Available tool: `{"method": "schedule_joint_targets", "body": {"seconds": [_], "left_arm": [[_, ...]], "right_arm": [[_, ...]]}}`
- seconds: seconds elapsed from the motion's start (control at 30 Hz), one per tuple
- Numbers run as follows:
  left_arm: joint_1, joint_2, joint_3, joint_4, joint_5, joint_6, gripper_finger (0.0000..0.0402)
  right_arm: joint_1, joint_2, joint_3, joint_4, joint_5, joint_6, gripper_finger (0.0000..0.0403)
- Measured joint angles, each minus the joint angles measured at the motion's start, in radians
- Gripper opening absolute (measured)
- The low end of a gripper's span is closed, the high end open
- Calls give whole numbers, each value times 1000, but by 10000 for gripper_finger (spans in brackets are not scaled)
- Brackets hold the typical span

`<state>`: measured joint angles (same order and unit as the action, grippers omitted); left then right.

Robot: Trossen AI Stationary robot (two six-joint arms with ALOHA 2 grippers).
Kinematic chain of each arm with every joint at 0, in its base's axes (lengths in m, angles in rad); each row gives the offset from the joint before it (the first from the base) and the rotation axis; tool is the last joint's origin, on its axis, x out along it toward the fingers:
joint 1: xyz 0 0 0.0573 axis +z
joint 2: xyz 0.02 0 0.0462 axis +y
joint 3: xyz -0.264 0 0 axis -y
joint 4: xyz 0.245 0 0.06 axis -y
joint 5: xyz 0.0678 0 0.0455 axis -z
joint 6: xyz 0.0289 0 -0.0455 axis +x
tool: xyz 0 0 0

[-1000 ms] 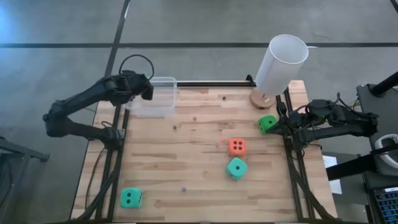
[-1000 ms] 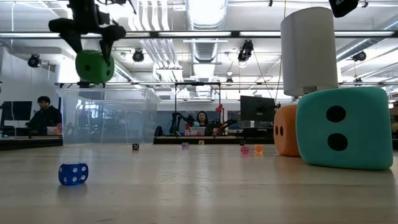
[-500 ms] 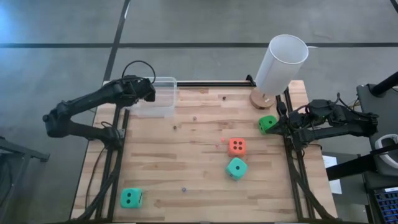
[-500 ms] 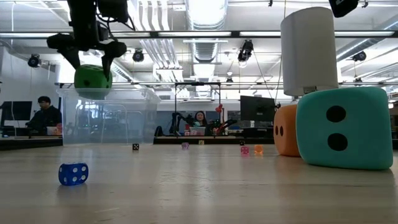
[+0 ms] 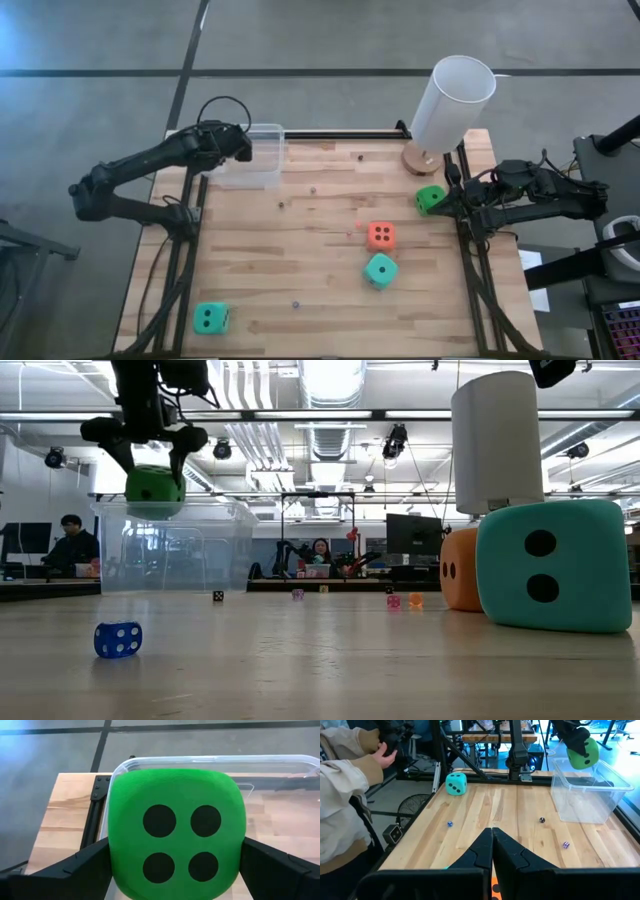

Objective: Pick & Place Dice
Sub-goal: Put the left green large dice into the transparent bin

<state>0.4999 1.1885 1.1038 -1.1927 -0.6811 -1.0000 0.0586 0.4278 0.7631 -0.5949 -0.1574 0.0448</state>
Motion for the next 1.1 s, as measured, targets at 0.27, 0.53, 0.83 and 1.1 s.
{"method": "schedule_joint_targets", "body": {"seconds": [0.27,0.53,0.83,1.1], "left_arm": [[15,0,-1,0,-7,4,383],[18,0,-67,67,-7,-25,398],[27,-2,-80,83,-7,38,399],[39,-2,-80,86,-7,58,368]], "right_arm": [[0,0,0,0,0,0,8],[0,0,0,0,0,0,8],[-1,0,0,0,0,0,8],[-1,0,0,0,0,0,8]]}}
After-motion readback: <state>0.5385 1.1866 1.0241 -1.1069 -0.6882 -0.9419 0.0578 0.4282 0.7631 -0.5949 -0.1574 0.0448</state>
